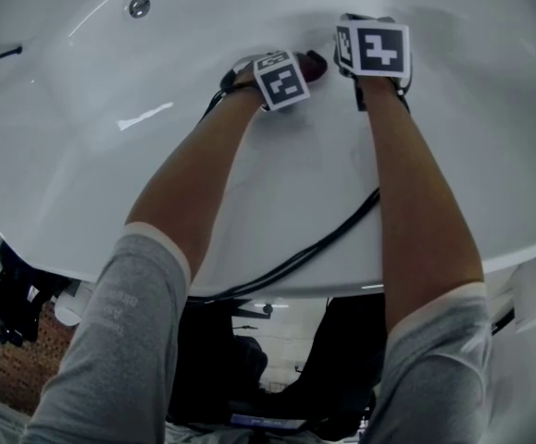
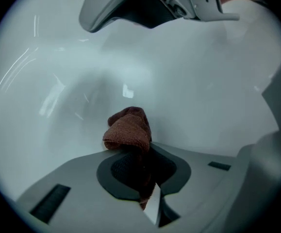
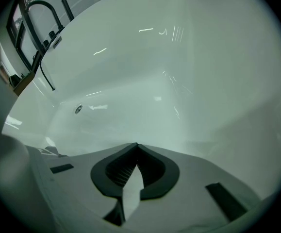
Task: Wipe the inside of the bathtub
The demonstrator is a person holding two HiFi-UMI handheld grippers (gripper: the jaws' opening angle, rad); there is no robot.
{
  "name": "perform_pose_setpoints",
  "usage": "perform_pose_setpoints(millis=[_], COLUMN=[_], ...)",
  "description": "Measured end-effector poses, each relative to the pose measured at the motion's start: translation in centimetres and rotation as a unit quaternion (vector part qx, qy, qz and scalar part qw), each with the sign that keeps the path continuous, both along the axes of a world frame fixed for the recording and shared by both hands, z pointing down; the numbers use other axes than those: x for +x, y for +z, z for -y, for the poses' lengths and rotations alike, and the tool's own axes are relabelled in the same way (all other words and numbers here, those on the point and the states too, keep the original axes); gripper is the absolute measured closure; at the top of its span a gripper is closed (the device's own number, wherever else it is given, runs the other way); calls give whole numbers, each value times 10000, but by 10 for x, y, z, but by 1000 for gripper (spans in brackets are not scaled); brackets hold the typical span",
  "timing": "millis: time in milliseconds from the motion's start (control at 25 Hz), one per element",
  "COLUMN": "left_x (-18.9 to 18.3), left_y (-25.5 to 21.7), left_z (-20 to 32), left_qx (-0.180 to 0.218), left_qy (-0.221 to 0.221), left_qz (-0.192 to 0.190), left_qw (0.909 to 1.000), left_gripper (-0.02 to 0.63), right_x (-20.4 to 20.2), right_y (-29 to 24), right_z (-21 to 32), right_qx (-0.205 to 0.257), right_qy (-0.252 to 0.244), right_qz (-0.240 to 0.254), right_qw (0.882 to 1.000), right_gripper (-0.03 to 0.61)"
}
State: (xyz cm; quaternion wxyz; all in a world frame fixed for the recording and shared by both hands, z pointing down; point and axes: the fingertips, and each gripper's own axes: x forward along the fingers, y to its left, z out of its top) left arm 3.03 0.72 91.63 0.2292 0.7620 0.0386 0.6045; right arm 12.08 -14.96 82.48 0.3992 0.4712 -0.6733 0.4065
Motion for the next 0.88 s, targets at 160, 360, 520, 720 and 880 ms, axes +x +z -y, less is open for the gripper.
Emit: perform_pose_setpoints(millis=[160,360,520,720,880], left_x=[-34,-35,-23,-19,-14], left_y=[2,6,2,5,2], left_z=[4,10,26,64,67], left_qx=[-109,-123,-101,233,315], left_qy=[-118,-214,-207,-287,-276], left_qz=[222,337,471,459,470], left_qw=[9996,9991,9986,9983,9980], left_gripper=[577,577,577,577,577], right_x=[-3,-7,1,3,3], right_y=[0,1,-4,0,-2], right_z=[1,0,1,3,1], right_qx=[-37,-60,-3,1,-30], right_qy=[-36,89,166,165,207], right_qz=[-19,159,147,-34,101], right_qw=[10000,9998,9998,9999,9997], right_gripper=[572,572,572,572,572])
